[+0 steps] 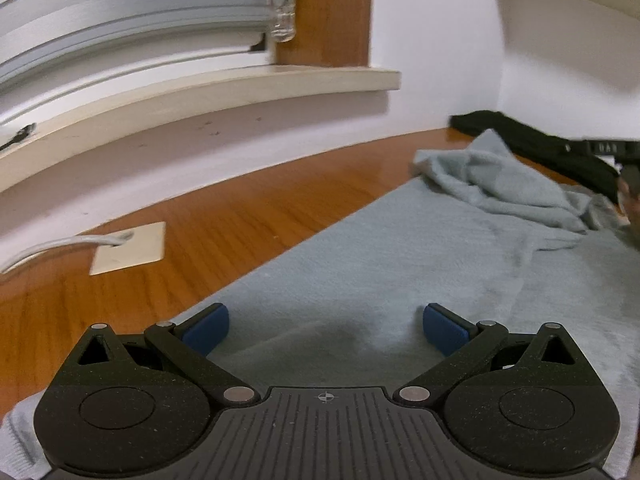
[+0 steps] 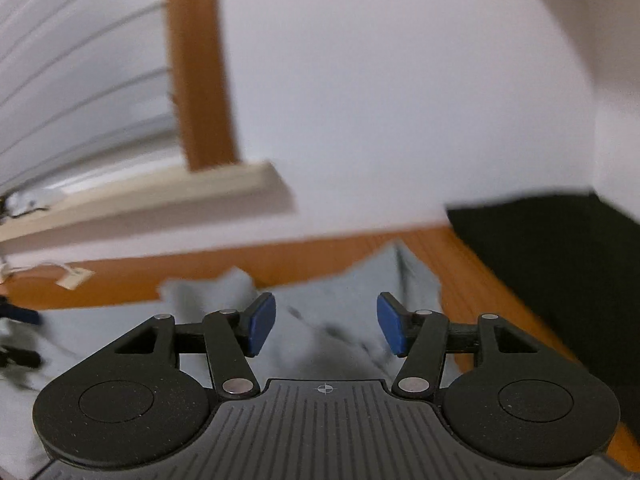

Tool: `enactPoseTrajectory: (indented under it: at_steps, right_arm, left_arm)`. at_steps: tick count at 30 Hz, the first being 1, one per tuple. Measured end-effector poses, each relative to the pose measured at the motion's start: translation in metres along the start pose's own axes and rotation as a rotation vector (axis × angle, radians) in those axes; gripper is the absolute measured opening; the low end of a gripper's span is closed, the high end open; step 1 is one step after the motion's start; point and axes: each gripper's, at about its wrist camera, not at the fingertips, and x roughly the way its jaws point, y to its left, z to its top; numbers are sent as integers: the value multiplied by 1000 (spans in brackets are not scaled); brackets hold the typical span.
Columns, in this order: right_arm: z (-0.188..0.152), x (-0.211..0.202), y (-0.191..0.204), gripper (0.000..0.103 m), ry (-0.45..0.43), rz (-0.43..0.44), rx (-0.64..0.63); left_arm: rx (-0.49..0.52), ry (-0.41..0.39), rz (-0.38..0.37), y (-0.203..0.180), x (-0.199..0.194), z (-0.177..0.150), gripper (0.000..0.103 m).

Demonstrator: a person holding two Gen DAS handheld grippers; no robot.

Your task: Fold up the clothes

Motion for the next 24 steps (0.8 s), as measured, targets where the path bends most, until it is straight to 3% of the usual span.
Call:
enactPoseTrajectory:
  at_steps: [4,15,18,24]
  right_arm:
    - [-3,11,0,56,4,15,39]
    - [28,-13,59,62,-73,128,-95]
    - [24,-30,56,61,-38,131,-141]
    - [-15,-66,27,59,85,89,-223]
  left_arm:
    - [13,21,45,14,0,-2,99]
    - [-78,26,147,83,-19,-15,99]
    - [-103,26,178,102,-26,-20,99]
    - [-107,18,214,114,-37,-26,99]
